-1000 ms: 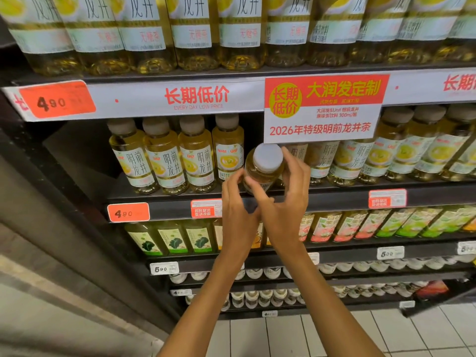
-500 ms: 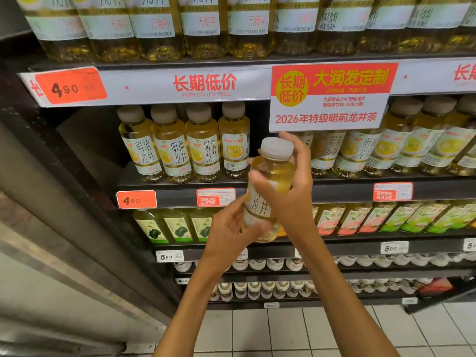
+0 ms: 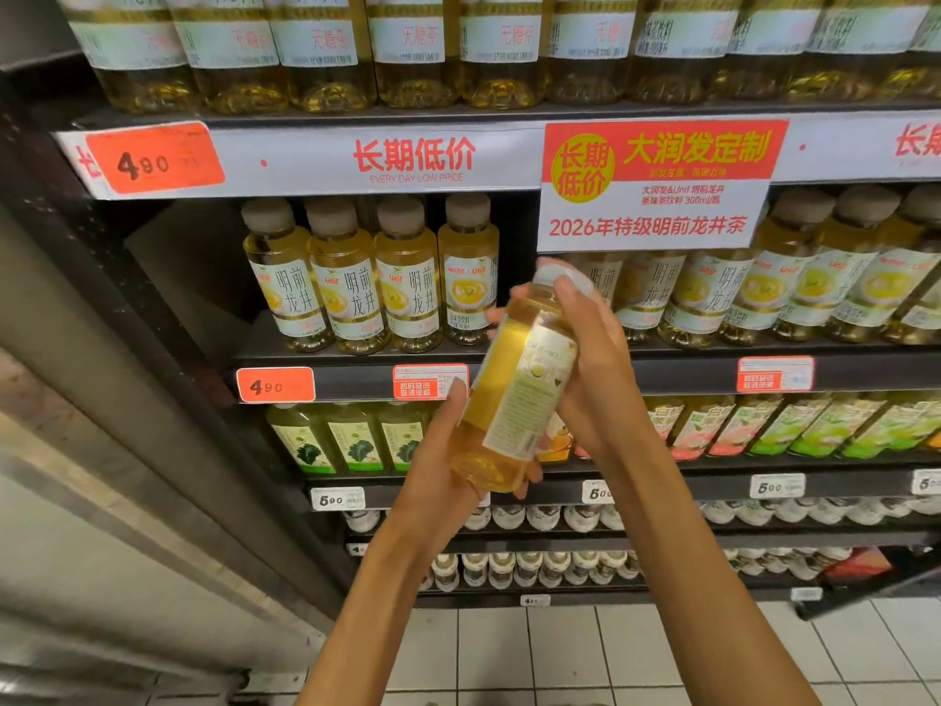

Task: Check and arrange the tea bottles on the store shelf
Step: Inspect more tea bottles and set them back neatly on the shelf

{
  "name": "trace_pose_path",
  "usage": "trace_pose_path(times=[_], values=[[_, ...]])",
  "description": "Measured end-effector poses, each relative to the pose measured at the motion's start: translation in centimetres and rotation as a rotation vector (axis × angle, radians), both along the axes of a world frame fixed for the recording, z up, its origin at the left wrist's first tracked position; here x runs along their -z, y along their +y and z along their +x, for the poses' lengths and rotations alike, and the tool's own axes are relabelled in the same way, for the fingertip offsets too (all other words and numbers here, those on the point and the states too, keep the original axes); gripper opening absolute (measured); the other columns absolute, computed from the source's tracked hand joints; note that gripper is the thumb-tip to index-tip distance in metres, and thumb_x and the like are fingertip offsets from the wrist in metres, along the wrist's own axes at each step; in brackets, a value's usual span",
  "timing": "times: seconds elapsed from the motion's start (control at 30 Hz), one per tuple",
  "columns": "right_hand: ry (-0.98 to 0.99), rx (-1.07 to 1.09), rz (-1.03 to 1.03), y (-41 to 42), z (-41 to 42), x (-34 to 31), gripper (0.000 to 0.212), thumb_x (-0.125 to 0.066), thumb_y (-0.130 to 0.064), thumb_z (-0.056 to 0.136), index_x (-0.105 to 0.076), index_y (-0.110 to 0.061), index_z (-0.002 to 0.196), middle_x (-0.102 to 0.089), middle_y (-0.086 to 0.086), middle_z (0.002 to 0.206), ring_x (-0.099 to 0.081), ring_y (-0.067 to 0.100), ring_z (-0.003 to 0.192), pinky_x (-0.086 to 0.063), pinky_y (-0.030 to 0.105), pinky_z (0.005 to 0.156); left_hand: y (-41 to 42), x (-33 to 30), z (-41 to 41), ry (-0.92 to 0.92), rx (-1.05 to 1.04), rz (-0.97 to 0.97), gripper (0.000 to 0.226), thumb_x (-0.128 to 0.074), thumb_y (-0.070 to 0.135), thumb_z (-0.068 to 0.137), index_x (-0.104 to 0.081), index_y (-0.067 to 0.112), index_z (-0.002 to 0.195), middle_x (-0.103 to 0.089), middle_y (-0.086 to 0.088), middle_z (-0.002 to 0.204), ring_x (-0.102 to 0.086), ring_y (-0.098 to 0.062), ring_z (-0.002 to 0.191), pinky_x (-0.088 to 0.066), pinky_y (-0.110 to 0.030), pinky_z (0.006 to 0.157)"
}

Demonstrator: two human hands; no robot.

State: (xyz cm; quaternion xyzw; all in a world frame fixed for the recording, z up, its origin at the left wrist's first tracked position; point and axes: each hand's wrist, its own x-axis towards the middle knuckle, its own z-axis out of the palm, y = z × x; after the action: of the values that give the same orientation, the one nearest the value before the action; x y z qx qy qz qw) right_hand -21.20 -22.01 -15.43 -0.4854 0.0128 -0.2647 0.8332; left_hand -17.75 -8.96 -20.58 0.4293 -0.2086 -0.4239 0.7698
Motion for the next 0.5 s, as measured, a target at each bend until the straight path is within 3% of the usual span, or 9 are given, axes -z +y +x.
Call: trace_pose_path(times=[0.07,0.13,0.23,0.33,0.43,0.5], values=[[0.010,-0.034,0.026,-0.1,-0.1,-0.1,0.030,-0.052,-0.025,0.091,-0.053,-0.011,0.119,-0.070,0.007,0.092,-0.070,0.024,0.086,-0.057,0.034,0.073,0.2,0.2,-0.1,0.020,0.064,-0.004,0.062,-0.040,0.061,0.086,-0.070,0.013,0.112,-0.069,-0.018,0.090,-0.065,-0.024,0.065,-0.052,-0.031,0.057],[0.037,0.002,0.005,-0.1,0.0,-0.1,0.030,-0.054,-0.023,0.092,-0.053,-0.009,0.118,-0.070,0.006,0.088,-0.068,0.022,0.083,-0.057,0.037,0.074,0.2,0.5,-0.1,-0.085,-0.011,0.094,0.058,-0.035,0.060,0.090,-0.071,0.019,0.110,-0.071,-0.017,0.101,-0.069,-0.026,0.081,-0.055,-0.036,0.075],[0.095,0.131,-0.208,0.0,-0.2,-0.1,0.023,-0.059,-0.022,0.091,-0.056,-0.014,0.113,-0.069,0.008,0.091,-0.067,0.025,0.088,-0.054,0.044,0.082,0.3,0.3,-0.2,-0.257,-0.167,0.238,0.052,-0.039,0.061,0.082,-0.064,0.029,0.115,-0.069,-0.004,0.117,-0.066,-0.018,0.107,-0.049,-0.040,0.096],[0.128,0.166,-0.290,0.4,-0.3,-0.3,0.015,-0.061,-0.027,0.090,-0.060,-0.021,0.104,-0.069,0.012,0.099,-0.066,0.028,0.094,-0.054,0.045,0.085,0.0,-0.1,-0.9,-0.308,-0.150,0.229,0.051,-0.037,0.064,0.081,-0.066,0.033,0.110,-0.072,-0.001,0.108,-0.069,-0.020,0.100,-0.056,-0.040,0.085],[0.113,0.016,-0.167,-0.1,-0.3,-1.0,0.021,-0.059,-0.031,0.089,-0.063,-0.018,0.105,-0.071,0.004,0.091,-0.068,0.023,0.091,-0.056,0.037,0.080,0.2,-0.6,-1.0,-0.094,-0.030,0.131,0.063,-0.032,0.065,0.087,-0.070,0.019,0.105,-0.071,-0.013,0.089,-0.068,-0.024,0.073,-0.055,-0.033,0.059],[0.043,-0.182,-0.001,-0.7,-0.3,-1.3,0.027,-0.055,-0.031,0.089,-0.062,-0.013,0.107,-0.070,0.006,0.088,-0.069,0.024,0.086,-0.057,0.036,0.079,0.3,-0.7,-1.1,0.040,0.129,0.056,0.073,-0.030,0.067,0.089,-0.066,0.005,0.107,-0.066,-0.016,0.083,-0.065,-0.023,0.065,-0.052,-0.029,0.054]])
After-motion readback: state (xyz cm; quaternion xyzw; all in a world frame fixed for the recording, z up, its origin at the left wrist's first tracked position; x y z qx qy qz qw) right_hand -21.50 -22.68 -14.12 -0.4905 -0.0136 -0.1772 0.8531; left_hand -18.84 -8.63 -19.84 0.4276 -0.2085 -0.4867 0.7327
